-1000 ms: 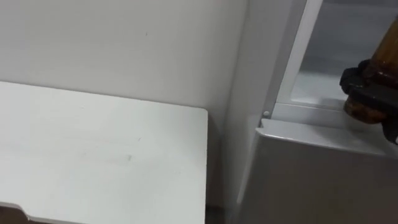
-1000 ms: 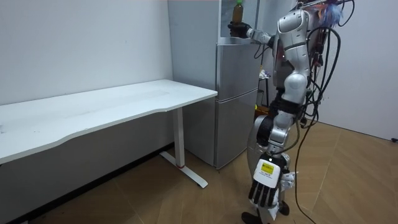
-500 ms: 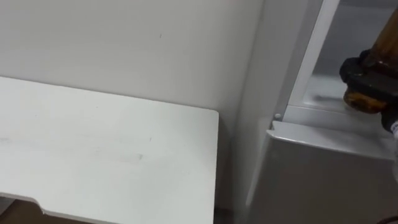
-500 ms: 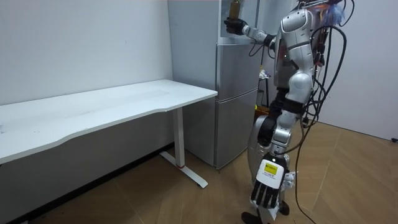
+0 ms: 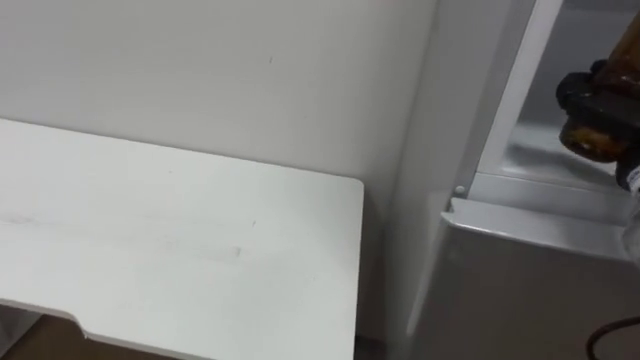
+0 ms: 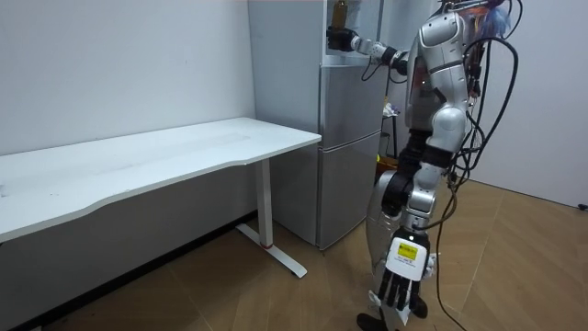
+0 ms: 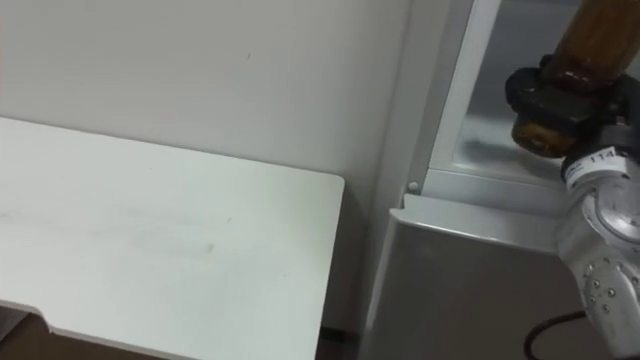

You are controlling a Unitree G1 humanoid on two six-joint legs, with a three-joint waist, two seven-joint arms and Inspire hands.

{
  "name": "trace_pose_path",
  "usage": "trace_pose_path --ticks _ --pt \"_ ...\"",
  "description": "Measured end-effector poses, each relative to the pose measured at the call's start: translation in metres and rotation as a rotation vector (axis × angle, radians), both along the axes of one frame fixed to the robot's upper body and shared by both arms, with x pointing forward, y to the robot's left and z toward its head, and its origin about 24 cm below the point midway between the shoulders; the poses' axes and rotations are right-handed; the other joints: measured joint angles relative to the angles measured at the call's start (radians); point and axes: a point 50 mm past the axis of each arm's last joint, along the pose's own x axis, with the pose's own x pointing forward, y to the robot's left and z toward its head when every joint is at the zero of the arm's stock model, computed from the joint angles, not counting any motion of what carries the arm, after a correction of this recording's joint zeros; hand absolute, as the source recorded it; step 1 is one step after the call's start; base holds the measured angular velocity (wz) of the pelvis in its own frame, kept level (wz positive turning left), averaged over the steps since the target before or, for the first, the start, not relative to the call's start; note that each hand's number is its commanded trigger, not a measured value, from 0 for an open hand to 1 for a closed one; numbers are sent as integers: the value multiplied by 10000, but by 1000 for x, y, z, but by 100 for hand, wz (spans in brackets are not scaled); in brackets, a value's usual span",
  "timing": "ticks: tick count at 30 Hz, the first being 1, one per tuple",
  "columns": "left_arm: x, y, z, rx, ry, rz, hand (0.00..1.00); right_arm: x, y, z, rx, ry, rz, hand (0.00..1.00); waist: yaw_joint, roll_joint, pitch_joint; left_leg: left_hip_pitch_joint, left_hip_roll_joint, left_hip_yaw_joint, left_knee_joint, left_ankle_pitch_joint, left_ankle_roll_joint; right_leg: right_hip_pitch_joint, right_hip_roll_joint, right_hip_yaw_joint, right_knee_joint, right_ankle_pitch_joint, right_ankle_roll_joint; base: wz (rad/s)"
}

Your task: Put the bottle in the upper fridge

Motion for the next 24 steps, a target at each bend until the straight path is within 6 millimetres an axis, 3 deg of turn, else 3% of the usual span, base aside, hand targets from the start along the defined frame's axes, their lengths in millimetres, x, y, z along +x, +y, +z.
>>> trace_pose_path --ticks 9,15,17,24 --pt "-3 3 3 129 0 -82 0 7 -6 -7 -362 821 109 100 363 -13 -14 -62 -35 -14 5 9 16 23 -55 -152 19 -5 7 2" --pt "8 14 8 358 -369 -407 0 10 -16 -5 -200 985 -126 100 308 -241 -6 -674 -52 -226 336 23 4 -306 -59 -396 25 0 -2 10" --pt "10 19 10 435 -381 -662 0 10 -19 -7 -551 1108 -320 100 362 -251 76 -773 -58 -322 435 25 2 -321 -48 -429 20 11 -18 14" --pt "12 22 10 378 -518 -439 0 10 -25 -3 -727 670 -930 100 455 -159 155 -1296 -73 -586 723 59 -10 -621 -32 -581 25 67 -111 8"
